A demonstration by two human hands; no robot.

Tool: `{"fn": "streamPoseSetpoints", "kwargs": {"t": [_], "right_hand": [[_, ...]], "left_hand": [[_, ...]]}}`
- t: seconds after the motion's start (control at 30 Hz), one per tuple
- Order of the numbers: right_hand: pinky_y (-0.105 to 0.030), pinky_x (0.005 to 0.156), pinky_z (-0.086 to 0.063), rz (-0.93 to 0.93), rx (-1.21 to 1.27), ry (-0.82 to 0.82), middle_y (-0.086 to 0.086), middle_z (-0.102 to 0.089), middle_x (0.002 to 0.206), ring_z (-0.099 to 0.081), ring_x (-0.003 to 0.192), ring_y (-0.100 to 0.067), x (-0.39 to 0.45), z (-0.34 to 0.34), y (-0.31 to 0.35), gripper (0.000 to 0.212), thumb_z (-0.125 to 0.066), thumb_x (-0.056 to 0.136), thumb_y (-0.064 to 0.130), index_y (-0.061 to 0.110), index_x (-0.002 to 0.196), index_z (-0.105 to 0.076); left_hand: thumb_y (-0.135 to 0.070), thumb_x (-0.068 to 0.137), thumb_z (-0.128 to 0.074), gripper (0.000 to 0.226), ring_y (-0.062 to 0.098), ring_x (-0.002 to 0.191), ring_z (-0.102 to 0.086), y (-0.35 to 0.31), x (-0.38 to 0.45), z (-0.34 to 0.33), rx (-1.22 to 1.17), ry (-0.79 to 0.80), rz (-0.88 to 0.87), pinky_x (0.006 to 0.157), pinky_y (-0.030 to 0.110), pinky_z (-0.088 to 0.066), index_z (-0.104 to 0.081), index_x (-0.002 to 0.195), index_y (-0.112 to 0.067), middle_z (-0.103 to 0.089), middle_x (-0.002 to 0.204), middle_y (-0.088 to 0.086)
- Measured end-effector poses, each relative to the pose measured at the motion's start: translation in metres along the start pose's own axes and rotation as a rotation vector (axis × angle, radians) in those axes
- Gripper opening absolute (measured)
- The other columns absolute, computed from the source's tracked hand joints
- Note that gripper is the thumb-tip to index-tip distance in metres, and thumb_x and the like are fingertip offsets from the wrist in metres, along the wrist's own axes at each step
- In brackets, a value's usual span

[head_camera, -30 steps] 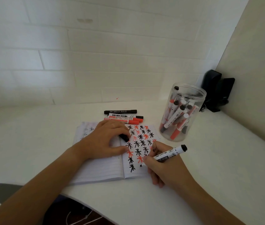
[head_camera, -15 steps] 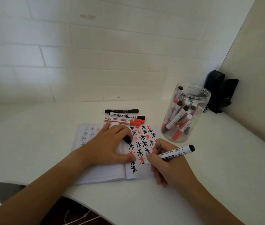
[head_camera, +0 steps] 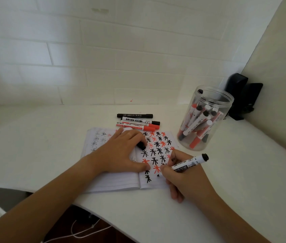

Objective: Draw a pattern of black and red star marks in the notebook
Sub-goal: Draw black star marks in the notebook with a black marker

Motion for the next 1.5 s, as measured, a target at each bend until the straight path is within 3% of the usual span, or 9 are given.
{"fn": "streamPoseSetpoints", "kwargs": {"t": [0.17, 0.4, 0.47, 0.53, 0.67, 1.17, 1.37, 1.5], "right_hand": [[-0.025, 0.034, -0.041, 0.021, -0.015, 0.012, -0.029, -0.058, 0.056, -0.052, 0.032, -0.027, 0.001, -0.001, 0.002, 0.027, -0.071, 0.092, 0.009, 0.002, 0.080, -0.047], [-0.024, 0.035, -0.041, -0.023, -0.009, -0.030, -0.016, -0.059, 0.050, -0.051, 0.031, -0.025, 0.001, 0.002, -0.002, 0.024, -0.067, 0.089, 0.007, 0.004, 0.077, -0.047], [-0.024, 0.035, -0.040, -0.032, 0.005, -0.054, -0.016, -0.059, 0.050, -0.052, 0.031, -0.026, 0.001, 0.004, -0.003, 0.024, -0.066, 0.088, 0.005, 0.007, 0.074, -0.047], [-0.024, 0.035, -0.040, -0.039, 0.018, -0.066, -0.019, -0.060, 0.052, -0.052, 0.031, -0.027, 0.001, 0.005, -0.003, 0.025, -0.066, 0.088, 0.004, 0.008, 0.073, -0.047], [-0.025, 0.036, -0.041, -0.031, 0.037, -0.048, -0.020, -0.063, 0.057, -0.054, 0.033, -0.028, 0.002, 0.004, -0.003, 0.026, -0.067, 0.093, 0.008, 0.006, 0.077, -0.047], [-0.025, 0.036, -0.040, -0.037, -0.031, -0.011, -0.015, -0.062, 0.054, -0.053, 0.032, -0.027, 0.000, 0.002, -0.002, 0.023, -0.066, 0.090, 0.008, 0.008, 0.076, -0.047], [-0.024, 0.036, -0.040, -0.015, -0.013, -0.011, -0.024, -0.063, 0.056, -0.052, 0.032, -0.025, 0.002, -0.001, 0.001, 0.026, -0.069, 0.095, 0.012, 0.004, 0.080, -0.049], [-0.025, 0.036, -0.041, -0.058, -0.027, -0.019, -0.017, -0.061, 0.051, -0.052, 0.032, -0.026, 0.002, 0.002, -0.003, 0.022, -0.066, 0.089, 0.007, 0.006, 0.077, -0.048]], "left_hand": [[-0.081, 0.073, -0.060, 0.059, -0.017, 0.117, -0.027, 0.000, 0.000, 0.000, -0.001, 0.004, 0.005, 0.113, 0.041, -0.028, -0.047, 0.115, -0.041, -0.043, 0.122, -0.026], [-0.082, 0.076, -0.057, 0.060, -0.016, 0.121, -0.027, 0.001, -0.001, -0.001, 0.020, 0.030, 0.011, 0.116, 0.047, -0.026, -0.046, 0.119, -0.042, -0.042, 0.127, -0.025], [-0.084, 0.077, -0.053, 0.066, -0.010, 0.136, -0.023, 0.002, -0.001, -0.004, 0.028, 0.054, 0.018, 0.121, 0.050, -0.017, -0.045, 0.129, -0.043, -0.040, 0.140, -0.024], [-0.087, 0.078, -0.046, 0.078, -0.002, 0.150, -0.005, 0.003, -0.002, -0.008, 0.059, 0.104, 0.037, 0.125, 0.050, -0.001, -0.035, 0.144, -0.047, -0.028, 0.156, -0.024], [-0.087, 0.081, -0.040, 0.084, -0.005, 0.149, 0.015, 0.004, -0.002, -0.012, 0.104, 0.176, 0.054, 0.124, 0.048, 0.011, -0.017, 0.154, -0.051, -0.013, 0.164, -0.024], [-0.088, 0.079, -0.038, 0.082, -0.003, 0.151, 0.006, 0.006, -0.002, -0.014, 0.108, 0.193, 0.064, 0.124, 0.050, 0.005, -0.025, 0.151, -0.050, -0.016, 0.163, -0.025], [-0.088, 0.079, -0.037, 0.082, -0.003, 0.151, 0.005, 0.006, -0.002, -0.014, 0.108, 0.204, 0.072, 0.124, 0.049, 0.006, -0.025, 0.151, -0.051, -0.015, 0.163, -0.025], [-0.089, 0.079, -0.037, 0.082, -0.004, 0.150, 0.006, 0.006, -0.002, -0.014, 0.106, 0.202, 0.069, 0.124, 0.049, 0.006, -0.025, 0.151, -0.051, -0.016, 0.163, -0.026]]}}
Point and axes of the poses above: each hand's wrist, its own x-axis towards the middle knuckle, its own z-axis out of the back of the hand, y = z × x, the point moved 8 cm from there along x, towards the middle knuckle
